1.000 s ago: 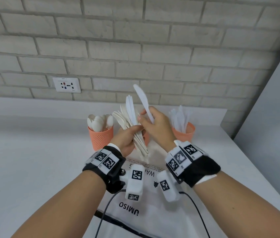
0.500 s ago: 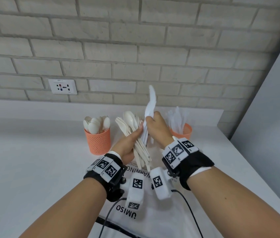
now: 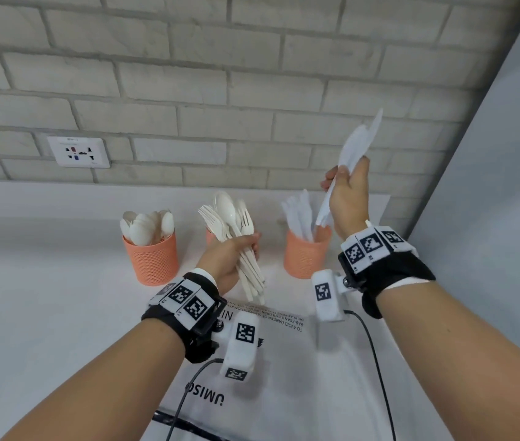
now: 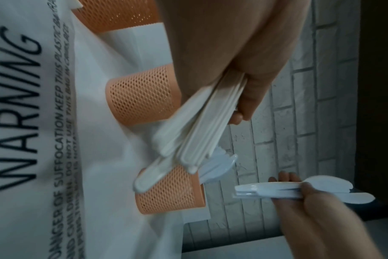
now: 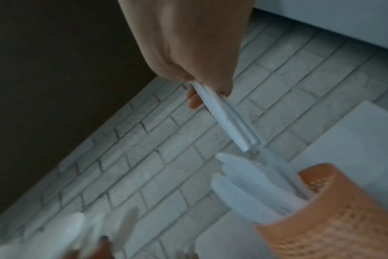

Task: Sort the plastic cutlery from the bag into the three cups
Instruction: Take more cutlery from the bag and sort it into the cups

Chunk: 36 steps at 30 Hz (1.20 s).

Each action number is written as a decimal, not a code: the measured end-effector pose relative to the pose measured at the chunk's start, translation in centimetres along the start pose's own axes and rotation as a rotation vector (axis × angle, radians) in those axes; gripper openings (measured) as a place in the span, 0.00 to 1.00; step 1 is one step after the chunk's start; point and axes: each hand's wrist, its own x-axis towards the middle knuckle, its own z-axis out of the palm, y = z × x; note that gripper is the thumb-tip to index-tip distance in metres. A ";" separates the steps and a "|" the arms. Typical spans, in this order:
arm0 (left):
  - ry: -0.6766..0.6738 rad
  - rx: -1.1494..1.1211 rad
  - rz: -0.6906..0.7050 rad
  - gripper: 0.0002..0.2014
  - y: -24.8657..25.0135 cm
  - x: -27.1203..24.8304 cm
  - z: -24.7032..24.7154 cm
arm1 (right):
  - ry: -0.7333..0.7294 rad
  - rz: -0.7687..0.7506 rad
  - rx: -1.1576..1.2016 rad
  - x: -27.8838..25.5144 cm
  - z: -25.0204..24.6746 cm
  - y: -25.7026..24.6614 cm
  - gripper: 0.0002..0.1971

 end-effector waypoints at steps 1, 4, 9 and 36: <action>0.004 -0.002 0.000 0.13 -0.1 0.1 0.2 | 0.016 -0.019 -0.003 0.4 -0.2 0.6 0.05; -0.006 -0.038 -0.002 0.14 -0.1 0.6 0.9 | 0.006 -0.034 -0.042 1.0 -0.1 2.8 0.05; -0.021 -0.030 -0.016 0.17 -0.1 1.1 0.9 | -0.126 0.066 -0.129 0.0 0.1 6.5 0.12; -0.159 -0.018 0.014 0.19 1.4 -0.3 -1.4 | -0.414 0.012 -0.261 -7.5 6.6 0.8 0.10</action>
